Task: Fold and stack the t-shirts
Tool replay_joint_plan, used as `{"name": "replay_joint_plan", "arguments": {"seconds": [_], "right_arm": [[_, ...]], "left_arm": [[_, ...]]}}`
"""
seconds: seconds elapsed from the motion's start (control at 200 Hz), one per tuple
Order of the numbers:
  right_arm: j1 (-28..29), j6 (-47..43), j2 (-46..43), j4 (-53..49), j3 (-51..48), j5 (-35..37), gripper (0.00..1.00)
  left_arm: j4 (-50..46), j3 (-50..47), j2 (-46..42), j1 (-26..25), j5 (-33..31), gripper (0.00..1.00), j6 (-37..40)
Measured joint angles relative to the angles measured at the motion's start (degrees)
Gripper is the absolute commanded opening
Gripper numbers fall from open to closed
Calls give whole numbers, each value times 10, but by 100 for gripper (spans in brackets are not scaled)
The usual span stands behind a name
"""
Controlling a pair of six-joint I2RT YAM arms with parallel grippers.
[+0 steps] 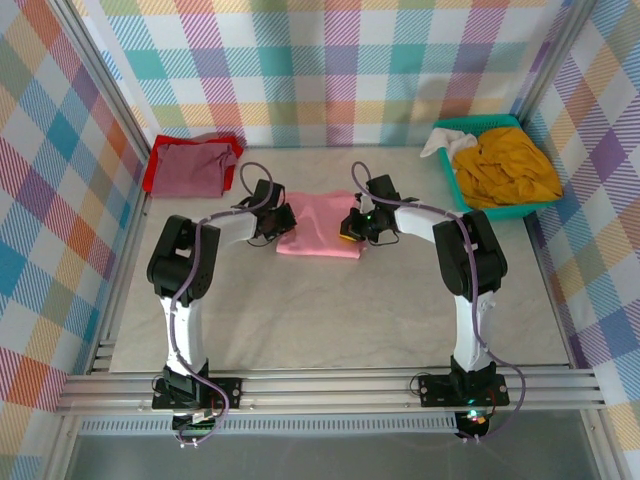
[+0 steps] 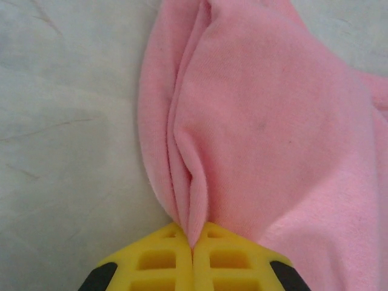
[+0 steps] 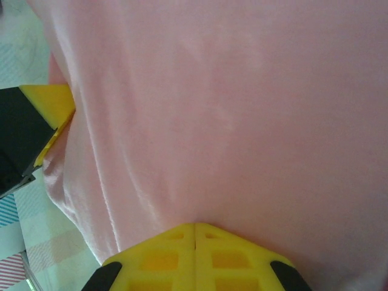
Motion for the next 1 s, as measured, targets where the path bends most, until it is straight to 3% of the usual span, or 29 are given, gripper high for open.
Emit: {"name": "replay_joint_plan", "arguments": {"seconds": [0.205,0.495,0.745,1.0], "right_arm": [[-7,-17,-104,-57,0,2,30],[-34,-33,-281,-52,-27,34,45],[-42,-63,-288,-60,-95,90,60],[-42,-74,-265,-61,-109,84,62]], "left_arm": [[6,-12,-9,15,12,0,19],[-124,106,-10,30,-96,0,134],[-196,230,-10,58,-172,0,230],[-234,358,50,111,-169,0,307]]}}
